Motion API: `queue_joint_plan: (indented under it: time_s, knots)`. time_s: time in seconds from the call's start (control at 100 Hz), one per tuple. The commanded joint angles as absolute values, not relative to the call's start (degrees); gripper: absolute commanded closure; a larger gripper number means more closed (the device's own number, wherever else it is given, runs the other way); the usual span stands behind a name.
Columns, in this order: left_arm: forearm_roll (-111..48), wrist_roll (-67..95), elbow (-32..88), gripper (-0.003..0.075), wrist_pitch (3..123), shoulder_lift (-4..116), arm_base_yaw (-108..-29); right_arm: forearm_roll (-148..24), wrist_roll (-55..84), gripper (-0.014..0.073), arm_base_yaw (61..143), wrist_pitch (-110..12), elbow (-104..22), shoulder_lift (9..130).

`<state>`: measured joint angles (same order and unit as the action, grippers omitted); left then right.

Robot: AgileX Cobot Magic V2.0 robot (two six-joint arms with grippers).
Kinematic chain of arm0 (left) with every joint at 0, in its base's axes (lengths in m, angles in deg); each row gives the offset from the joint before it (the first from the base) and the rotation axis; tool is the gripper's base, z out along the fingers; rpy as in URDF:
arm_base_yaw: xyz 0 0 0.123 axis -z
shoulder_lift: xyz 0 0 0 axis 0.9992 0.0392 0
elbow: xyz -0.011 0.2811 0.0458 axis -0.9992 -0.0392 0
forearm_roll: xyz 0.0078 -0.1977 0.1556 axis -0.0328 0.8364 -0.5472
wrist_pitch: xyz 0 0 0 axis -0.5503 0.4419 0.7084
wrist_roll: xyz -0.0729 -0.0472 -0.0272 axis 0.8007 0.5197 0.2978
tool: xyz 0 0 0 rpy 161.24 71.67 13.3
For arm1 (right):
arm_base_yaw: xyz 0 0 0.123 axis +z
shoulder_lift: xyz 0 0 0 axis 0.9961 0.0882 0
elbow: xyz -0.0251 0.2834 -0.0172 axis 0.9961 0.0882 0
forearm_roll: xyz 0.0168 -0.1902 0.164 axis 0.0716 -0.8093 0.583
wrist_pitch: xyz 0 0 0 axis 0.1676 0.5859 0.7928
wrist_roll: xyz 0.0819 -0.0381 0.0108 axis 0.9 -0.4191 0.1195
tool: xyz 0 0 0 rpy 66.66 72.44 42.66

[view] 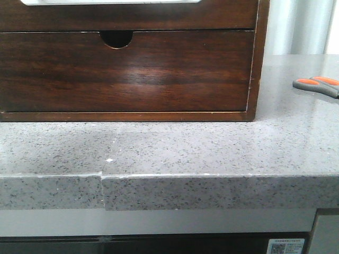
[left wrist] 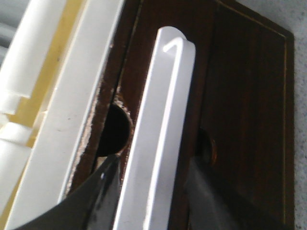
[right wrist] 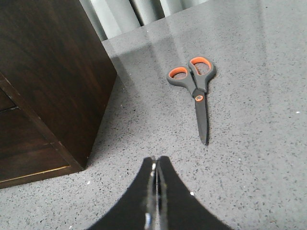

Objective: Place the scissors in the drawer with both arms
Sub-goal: 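Close the left gripper on the drawer front edge, then pull the drawer outward with the left gripper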

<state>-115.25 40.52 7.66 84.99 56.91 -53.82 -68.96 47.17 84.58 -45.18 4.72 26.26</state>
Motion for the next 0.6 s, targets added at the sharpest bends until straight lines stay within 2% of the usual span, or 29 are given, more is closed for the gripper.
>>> queue_joint_plan:
  time_s: [0.0,0.59]
  knots:
    - [-118.35,41.26,9.73,0.0406,84.91,57.69,-53.49,-69.23,46.96,0.0662,84.55,-50.19,3.31,26.77]
    - [-118.69,41.26,13.28,0.0406,79.6,61.38,-53.49,-69.23,46.96,0.0662,84.55,-50.61,3.31,26.77]
